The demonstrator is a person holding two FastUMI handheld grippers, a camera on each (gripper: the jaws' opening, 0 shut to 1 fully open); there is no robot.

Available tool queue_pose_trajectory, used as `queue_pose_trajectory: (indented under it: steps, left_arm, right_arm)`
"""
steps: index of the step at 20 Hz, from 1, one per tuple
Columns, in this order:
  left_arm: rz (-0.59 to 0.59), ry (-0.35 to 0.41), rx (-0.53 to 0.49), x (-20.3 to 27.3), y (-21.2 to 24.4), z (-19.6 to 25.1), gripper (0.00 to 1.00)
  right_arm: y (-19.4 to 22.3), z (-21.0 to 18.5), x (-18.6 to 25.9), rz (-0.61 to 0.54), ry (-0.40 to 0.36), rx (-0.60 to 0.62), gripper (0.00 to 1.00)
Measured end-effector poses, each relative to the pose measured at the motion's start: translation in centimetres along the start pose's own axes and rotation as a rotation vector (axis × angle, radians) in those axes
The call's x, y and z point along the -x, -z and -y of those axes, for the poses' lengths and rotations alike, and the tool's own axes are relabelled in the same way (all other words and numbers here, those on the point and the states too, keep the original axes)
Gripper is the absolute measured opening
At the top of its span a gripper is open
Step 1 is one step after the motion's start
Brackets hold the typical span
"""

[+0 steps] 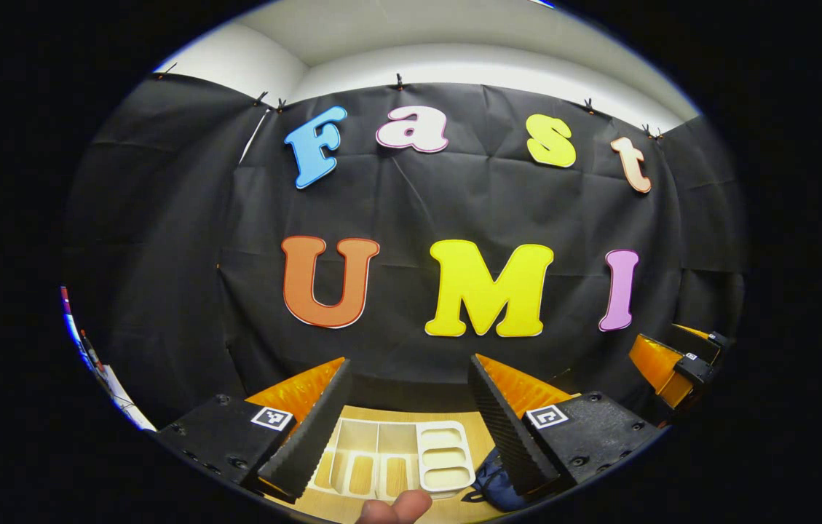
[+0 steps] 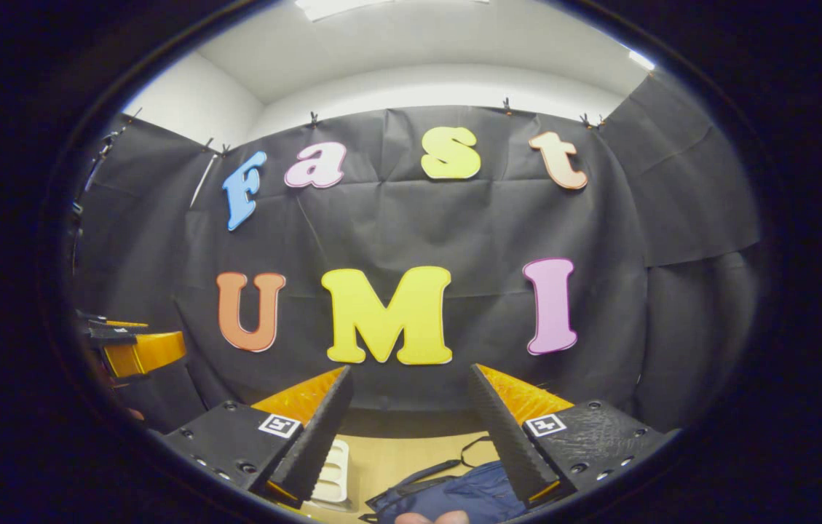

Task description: Open the schoolbag, grab two books from the bookshelf and put them into the schoolbag.

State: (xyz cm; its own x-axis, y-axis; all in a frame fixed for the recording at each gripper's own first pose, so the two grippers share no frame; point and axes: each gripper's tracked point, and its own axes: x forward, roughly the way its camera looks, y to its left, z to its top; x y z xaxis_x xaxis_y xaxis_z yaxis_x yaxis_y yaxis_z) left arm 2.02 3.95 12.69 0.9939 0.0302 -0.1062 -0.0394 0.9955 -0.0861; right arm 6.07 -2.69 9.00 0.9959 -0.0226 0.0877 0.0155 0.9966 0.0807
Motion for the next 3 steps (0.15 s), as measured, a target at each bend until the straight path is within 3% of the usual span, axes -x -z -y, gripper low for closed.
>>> queue_pose_trajectory:
  steps: [3]
  left_arm:
    - [0.025,0.008,-0.016,-0.07,-0.66,0.96,1.00]
  right_arm:
    - [0.34,0.88,-0.03,-0.012,0.013,-0.013,0.96]
